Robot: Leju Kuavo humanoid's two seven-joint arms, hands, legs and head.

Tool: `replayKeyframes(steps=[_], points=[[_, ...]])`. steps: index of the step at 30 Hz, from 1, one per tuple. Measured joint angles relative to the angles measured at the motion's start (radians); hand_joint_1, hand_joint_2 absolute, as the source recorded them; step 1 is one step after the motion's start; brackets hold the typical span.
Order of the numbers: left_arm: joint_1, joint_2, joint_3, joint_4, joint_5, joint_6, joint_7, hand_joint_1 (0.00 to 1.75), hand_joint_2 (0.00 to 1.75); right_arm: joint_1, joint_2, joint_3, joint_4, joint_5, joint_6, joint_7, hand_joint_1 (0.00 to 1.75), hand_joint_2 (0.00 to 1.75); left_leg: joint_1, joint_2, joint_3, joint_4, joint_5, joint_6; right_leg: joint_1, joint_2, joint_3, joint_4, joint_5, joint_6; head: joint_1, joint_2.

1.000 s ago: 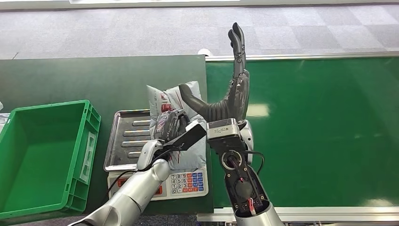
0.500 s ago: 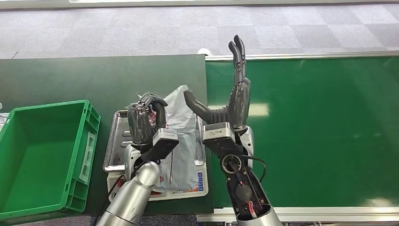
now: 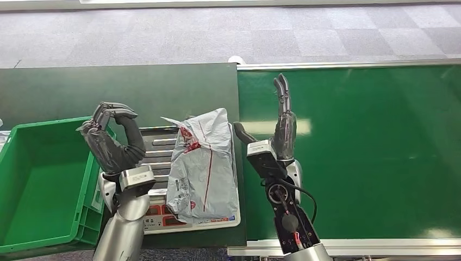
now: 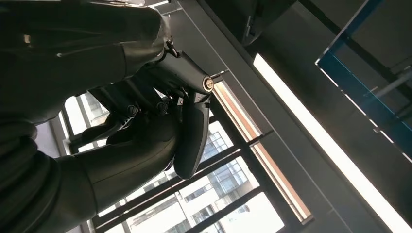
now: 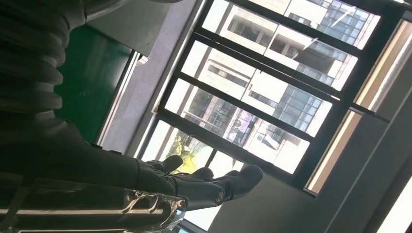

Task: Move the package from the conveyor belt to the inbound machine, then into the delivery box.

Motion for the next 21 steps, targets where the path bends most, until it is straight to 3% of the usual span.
replayKeyframes(steps=[2,4,5,7,9,14,21], points=[[-0.004,0.029,0.028,-0.002,0.015,-0.021,0.033,0.94,1.75,0.011,-0.009,-0.016,0.019,-0.007,0.000,-0.015,0.00,1.75,0.000,0.000,0.000,0.000,0.000,0.000,0.000,0.000,0.000,0.000,0.000,0.000,0.000,0.000],[-0.011,0.058,0.040,0.006,0.008,-0.117,0.102,0.09,1.75,0.019,-0.015,-0.030,0.033,-0.009,0.002,-0.023,0.00,1.75,0.000,0.000,0.000,0.000,0.000,0.000,0.000,0.000,0.000,0.000,0.000,0.000,0.000,0.000],[-0.019,0.074,0.042,0.019,0.002,-0.203,0.149,0.00,1.75,0.022,-0.018,-0.037,0.039,-0.009,0.007,-0.027,0.00,1.75,0.000,0.000,0.000,0.000,0.000,0.000,0.000,0.000,0.000,0.000,0.000,0.000,0.000,0.000],[-0.036,0.105,0.044,0.067,-0.006,-0.378,0.210,0.00,1.75,0.027,-0.022,-0.049,0.046,-0.008,0.022,-0.035,0.00,1.75,0.000,0.001,0.000,0.000,0.000,0.000,0.000,0.000,0.000,0.000,0.000,0.000,0.000,0.000],[-0.050,0.124,0.044,0.128,-0.018,-0.468,0.220,0.00,1.75,0.031,-0.023,-0.058,0.050,-0.002,0.038,-0.040,0.00,1.75,0.000,0.002,0.000,0.000,0.000,0.000,0.000,0.001,0.000,0.000,0.000,0.000,0.000,0.000],[-0.062,0.144,0.040,0.243,-0.068,-0.514,0.242,0.00,1.75,0.029,-0.015,-0.067,0.053,0.017,0.067,-0.048,0.00,1.75,0.000,0.002,0.000,0.000,0.000,0.000,0.000,0.001,-0.001,0.000,0.000,0.000,0.000,0.000],[-0.058,0.166,0.020,0.304,-0.115,-0.568,0.268,0.00,1.75,0.002,0.006,-0.071,0.076,0.017,0.073,-0.064,0.00,1.75,0.000,0.002,0.000,0.000,0.000,0.000,0.000,0.001,-0.001,0.000,0.000,0.000,0.000,0.000]])
